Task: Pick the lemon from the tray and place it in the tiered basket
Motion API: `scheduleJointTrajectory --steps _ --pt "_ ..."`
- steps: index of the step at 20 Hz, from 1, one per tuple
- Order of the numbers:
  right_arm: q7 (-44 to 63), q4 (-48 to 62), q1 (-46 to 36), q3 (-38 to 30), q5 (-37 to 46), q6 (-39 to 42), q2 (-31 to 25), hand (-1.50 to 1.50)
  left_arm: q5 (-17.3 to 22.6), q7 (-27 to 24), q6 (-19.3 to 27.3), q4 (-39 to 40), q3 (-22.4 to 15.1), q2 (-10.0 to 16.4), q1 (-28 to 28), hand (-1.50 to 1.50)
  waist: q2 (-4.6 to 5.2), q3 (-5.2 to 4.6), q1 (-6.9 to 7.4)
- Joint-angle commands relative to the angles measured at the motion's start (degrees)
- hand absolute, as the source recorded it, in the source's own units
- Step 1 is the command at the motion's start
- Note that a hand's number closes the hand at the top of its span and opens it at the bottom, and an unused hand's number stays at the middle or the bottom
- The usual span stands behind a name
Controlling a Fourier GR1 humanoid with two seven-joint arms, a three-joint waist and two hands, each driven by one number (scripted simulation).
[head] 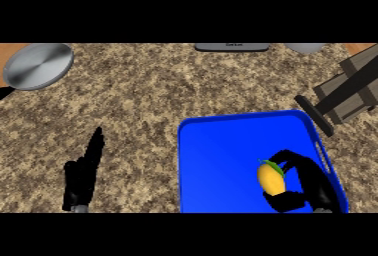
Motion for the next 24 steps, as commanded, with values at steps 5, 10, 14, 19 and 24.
scheduleJointTrajectory --steps 5,10,14,19,24 --pt "17.29 -7.79 2.54 -9.95 4.43 6.75 -10.76 1.5 -0.13 -0.07 0.24 -0.18 0.65 0.1 2.57 0.0 0.04 0.01 -1.52" --pt "30.49 -15.39 -1.05 -24.4 -1.78 17.33 -20.29 1.5 -0.2 0.4 0.22 -0.04 1.14 0.47 1.78 0.0 0.0 -0.03 -2.06" --pt "39.92 -25.93 -4.99 -32.51 -8.93 20.59 -20.35 1.5 0.6 -0.6 -0.42 1.34 2.3 0.82 1.5 0.0 -0.05 0.03 -1.99" --pt "49.22 -32.84 -15.42 -42.86 -14.23 20.12 -25.21 1.5 0.09 -0.62 -0.11 0.74 0.98 -0.27 2.98 0.0 -0.29 -0.14 -1.6" --pt "54.18 -37.16 -22.22 -48.26 -18.07 25.28 -37.98 1.5 -0.49 -0.7 0.3 1.41 0.89 -0.6 2.01 0.0 -0.18 -0.13 -1.25"
